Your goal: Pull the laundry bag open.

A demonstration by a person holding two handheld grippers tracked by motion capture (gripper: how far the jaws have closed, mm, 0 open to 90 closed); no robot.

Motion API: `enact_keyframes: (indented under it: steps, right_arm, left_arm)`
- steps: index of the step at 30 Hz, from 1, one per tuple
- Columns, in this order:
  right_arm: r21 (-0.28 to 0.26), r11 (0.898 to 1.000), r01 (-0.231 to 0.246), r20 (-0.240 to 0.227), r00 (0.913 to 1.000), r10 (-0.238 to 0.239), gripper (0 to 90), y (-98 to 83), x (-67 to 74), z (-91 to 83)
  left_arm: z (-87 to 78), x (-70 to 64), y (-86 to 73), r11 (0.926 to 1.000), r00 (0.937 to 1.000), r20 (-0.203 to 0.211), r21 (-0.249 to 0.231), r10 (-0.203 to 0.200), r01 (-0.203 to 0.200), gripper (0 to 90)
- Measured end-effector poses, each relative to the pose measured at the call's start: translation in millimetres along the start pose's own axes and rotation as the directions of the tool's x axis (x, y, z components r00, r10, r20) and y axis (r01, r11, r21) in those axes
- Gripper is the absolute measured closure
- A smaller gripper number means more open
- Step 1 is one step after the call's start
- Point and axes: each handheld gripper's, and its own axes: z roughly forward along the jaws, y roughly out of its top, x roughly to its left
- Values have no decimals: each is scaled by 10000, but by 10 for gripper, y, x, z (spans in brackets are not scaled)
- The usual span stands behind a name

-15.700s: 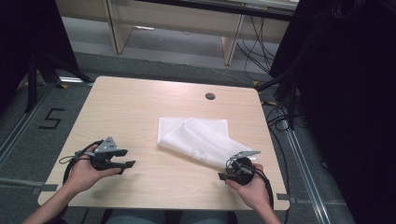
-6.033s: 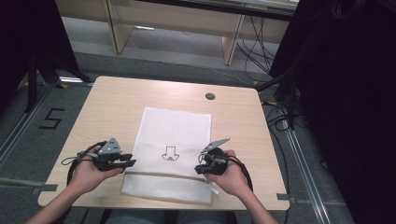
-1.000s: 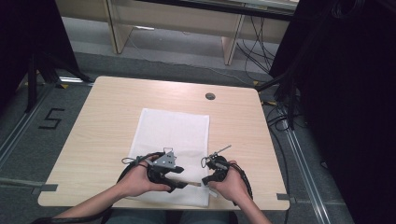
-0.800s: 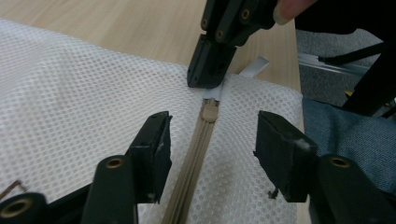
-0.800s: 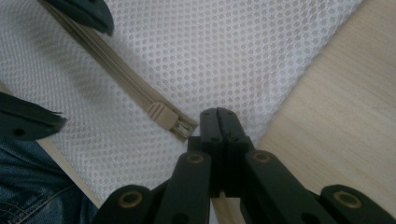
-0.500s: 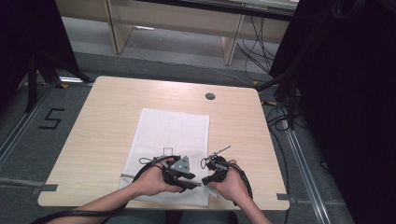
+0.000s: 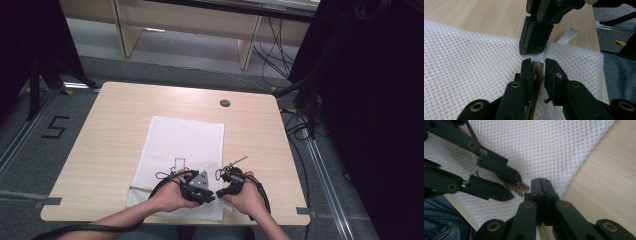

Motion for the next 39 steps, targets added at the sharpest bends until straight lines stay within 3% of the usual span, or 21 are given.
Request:
enact_keyframes:
  steps: [4, 7, 17, 18, 19, 21, 22, 23, 24, 26, 27, 28, 34, 39]
  right_arm:
    - [29, 10000, -61, 53, 10000, 61, 900, -1, 19, -4]
    - [-99, 9999, -124, 7, 9999, 125, 900, -8, 9, 5]
    - [-103, 9999, -28, -89, 10000, 28, 900, -4, -13, 7]
    - [-30, 9995, -317, -103, 9994, 317, 900, -9, 4, 0]
    - [-30, 9995, -317, -103, 9994, 317, 900, -9, 4, 0]
    - [-186, 9998, 84, -64, 9999, -85, 900, -8, -30, 12]
    - [-87, 9996, -260, -13, 9997, 260, 900, -13, -4, 4]
    - [-131, 9999, -9, 18, 10000, 9, 900, -10, -4, 5]
    - [-56, 9996, -268, 113, 9996, 269, 900, -10, 23, 4]
    - [86, 9994, -331, 146, 9993, 330, 900, 2, 34, -2]
    - [2, 9999, -133, 111, 9998, 133, 900, 4, 16, 7]
    - [14, 9996, -297, 132, 9995, 296, 900, 1, 21, 5]
    - [-76, 9998, -170, 79, 9998, 171, 900, -6, 8, 10]
    - [-63, 9998, -206, 67, 9998, 207, 900, -3, 3, 10]
  left_arm:
    - [2, -20, 11, 9992, 9991, -161, 122, 392, -390, 802]
    - [4, -23, 2, 9999, 9997, -207, -54, 112, -113, 814]
    - [-28, -17, 12, 10000, 9998, -178, -25, -81, 80, 820]
    - [-30, -17, 12, 9999, 9998, -171, -41, -107, 106, 820]
    - [-32, -18, 12, 9999, 9997, -182, -47, -133, 132, 820]
    - [-40, -17, 18, 9999, 9998, -158, 13, -104, 105, 821]
    - [-41, -18, 20, 10000, 9998, -166, 16, -89, 89, 821]
    - [-37, -15, 21, 10000, 9999, -101, -16, -77, 77, 821]
    - [-38, -14, 23, 10000, 9999, -95, -13, -68, 68, 821]
    - [-45, -17, 26, 9999, 9998, -194, -77, -77, 76, 821]
    - [-58, -16, 26, 9999, 9998, -162, -12, -123, 123, 821]
    - [-70, -9, 27, 10000, 9998, -165, -9, -96, 96, 821]
    - [-81, -8, 19, 10000, 9999, -140, 82, 41, -40, 822]
    - [-115, 11, 14, 9999, 9999, 41, -54, -96, 97, 822]
